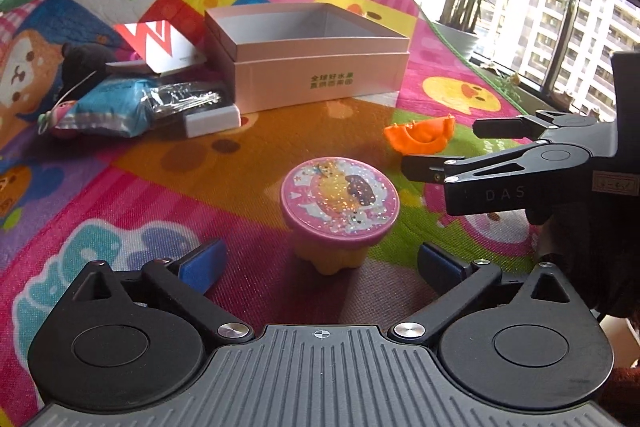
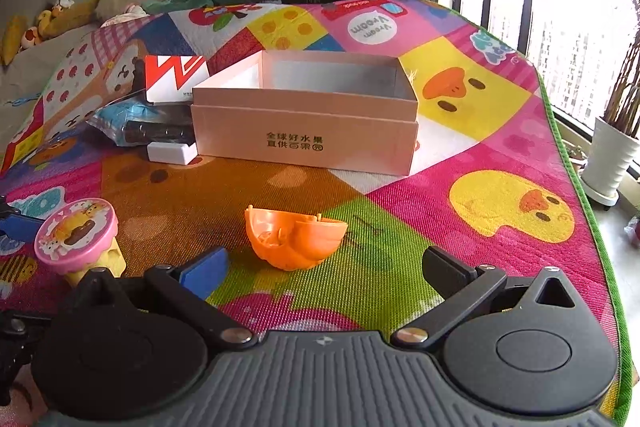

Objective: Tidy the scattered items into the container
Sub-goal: 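Carry the cupcake toy over the white box and release it inside with the left gripper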

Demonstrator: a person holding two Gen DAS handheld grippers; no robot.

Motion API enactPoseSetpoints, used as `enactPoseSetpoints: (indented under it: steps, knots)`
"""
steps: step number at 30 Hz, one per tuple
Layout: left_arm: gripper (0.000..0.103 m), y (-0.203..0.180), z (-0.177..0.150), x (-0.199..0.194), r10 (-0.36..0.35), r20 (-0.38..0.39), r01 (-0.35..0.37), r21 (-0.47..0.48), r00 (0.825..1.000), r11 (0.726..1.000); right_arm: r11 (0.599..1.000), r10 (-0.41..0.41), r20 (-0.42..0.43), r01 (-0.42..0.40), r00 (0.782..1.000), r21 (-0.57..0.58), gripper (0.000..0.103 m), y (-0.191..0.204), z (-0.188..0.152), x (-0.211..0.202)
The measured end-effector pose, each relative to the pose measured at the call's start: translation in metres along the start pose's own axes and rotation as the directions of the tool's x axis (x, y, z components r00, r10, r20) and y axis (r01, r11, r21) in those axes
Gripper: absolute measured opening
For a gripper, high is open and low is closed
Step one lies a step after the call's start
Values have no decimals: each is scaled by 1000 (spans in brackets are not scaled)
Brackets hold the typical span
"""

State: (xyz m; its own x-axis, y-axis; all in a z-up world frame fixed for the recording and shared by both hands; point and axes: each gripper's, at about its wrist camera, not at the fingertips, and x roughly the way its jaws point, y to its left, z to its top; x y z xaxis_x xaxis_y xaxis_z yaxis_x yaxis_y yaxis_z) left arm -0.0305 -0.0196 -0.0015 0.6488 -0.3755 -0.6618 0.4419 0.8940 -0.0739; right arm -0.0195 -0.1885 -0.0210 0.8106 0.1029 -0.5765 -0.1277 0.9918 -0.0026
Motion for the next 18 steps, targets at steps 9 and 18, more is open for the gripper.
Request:
enactPoseSetpoints:
  steps: [9, 18]
  knots:
    - [103, -9, -3, 2, 47, -4, -47, 39, 999, 998, 999, 51, -110, -48, 993, 24, 103, -4, 6, 5]
    - [103, -11, -11, 0, 57, 45, -59, 47, 997, 997, 996, 69, 6, -70, 998, 63, 103, 4, 12, -10]
